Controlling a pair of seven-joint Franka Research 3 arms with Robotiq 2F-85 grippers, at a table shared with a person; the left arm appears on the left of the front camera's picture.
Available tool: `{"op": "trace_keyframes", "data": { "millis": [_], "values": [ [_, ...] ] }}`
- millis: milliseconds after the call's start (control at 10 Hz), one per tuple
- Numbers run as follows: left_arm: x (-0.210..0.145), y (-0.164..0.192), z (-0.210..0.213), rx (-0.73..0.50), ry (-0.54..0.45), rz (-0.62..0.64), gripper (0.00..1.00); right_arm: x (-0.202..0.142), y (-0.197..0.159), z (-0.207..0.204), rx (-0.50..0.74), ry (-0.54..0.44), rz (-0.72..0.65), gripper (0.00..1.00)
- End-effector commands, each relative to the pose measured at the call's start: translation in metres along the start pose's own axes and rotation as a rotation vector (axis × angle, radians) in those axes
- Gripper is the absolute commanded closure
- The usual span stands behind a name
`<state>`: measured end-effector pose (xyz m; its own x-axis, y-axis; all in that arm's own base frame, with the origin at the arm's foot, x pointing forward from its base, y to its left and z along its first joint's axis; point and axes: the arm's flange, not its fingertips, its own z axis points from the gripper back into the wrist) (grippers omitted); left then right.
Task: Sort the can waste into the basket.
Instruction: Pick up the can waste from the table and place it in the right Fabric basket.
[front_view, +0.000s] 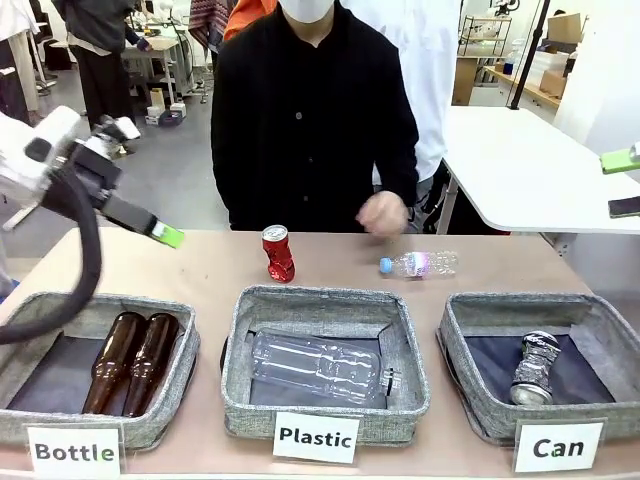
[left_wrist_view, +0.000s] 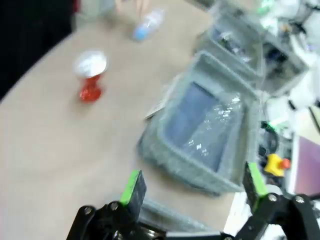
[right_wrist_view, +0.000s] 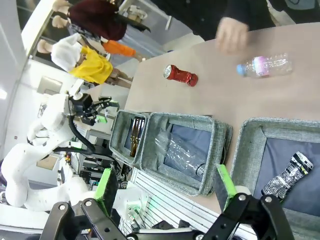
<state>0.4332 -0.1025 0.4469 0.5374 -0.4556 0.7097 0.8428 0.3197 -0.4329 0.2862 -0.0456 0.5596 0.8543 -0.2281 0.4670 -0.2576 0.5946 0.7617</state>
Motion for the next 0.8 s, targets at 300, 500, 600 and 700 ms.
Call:
{"op": "trace_keyframes", "data": {
  "millis": [300,500,600,700],
  "values": [
    [0.003,0.008,-0.016,-0.147,-0.053,-0.068,0.0,0.0,-0.002,0.002,-0.005,0.007,0.023,0.0],
    [0.008,0.027,-0.012,-0.231,-0.077,0.021,0.0,0.0,-0.002,0.002,-0.005,0.007,0.023,0.0],
    [0.01,0.033,-0.024,-0.181,-0.005,-0.041,0.0,0.0,-0.002,0.002,-0.005,0.007,0.023,0.0],
    [0.019,0.047,-0.032,-0.18,0.04,-0.2,0.0,0.0,-0.002,0.002,-0.005,0.007,0.023,0.0]
  ]
}}
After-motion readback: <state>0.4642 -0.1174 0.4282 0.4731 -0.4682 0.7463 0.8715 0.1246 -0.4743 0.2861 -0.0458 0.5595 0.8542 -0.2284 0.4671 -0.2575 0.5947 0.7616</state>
